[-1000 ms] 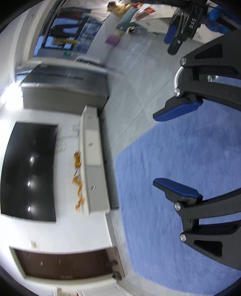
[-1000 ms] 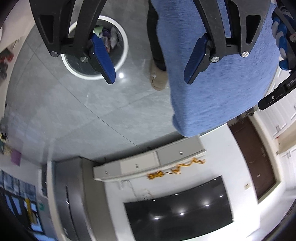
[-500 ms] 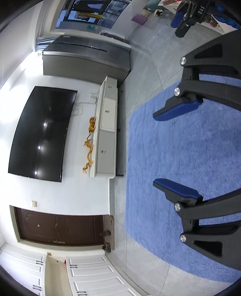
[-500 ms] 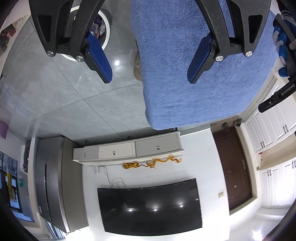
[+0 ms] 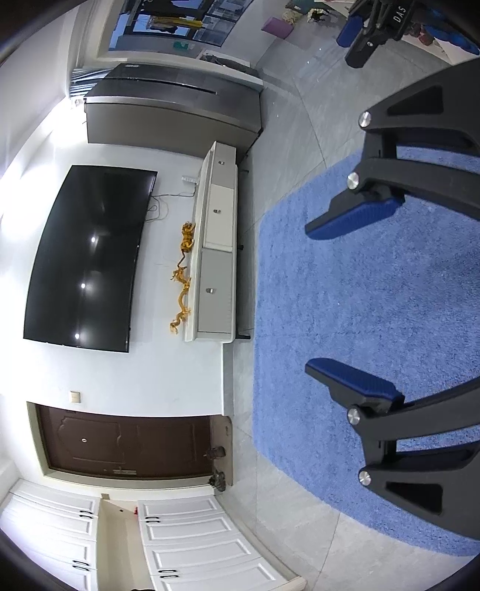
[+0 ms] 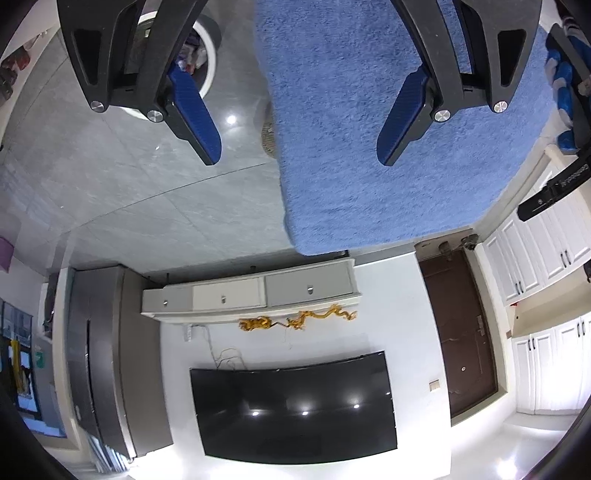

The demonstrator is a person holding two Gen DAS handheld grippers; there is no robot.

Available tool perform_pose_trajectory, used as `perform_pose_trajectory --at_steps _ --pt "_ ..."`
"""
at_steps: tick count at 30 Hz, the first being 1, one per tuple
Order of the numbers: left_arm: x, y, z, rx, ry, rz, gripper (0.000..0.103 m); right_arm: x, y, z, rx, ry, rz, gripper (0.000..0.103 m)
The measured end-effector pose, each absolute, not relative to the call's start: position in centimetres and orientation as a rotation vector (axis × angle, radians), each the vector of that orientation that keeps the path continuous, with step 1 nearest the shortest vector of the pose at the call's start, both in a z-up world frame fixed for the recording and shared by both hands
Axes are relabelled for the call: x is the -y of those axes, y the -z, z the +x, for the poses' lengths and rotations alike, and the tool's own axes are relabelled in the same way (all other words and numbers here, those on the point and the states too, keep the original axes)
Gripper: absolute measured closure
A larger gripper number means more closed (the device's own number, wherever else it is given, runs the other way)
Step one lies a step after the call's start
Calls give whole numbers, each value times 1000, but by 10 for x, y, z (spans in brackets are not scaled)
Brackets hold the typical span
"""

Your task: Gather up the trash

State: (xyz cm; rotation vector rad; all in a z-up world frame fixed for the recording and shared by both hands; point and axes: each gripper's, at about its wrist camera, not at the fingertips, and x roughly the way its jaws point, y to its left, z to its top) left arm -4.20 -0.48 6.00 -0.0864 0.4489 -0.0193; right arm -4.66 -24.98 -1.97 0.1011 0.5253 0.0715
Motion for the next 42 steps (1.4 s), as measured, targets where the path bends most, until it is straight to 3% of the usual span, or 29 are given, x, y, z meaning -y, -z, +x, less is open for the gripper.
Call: perform_pose_trajectory --at_steps 21,42 --pt "30 -60 -68 -432 -14 -23 25 240 25 -65 -488 -67 69 0" --pt "48 -35 -12 -420 11 38 24 235 46 -12 -546 6 11 0"
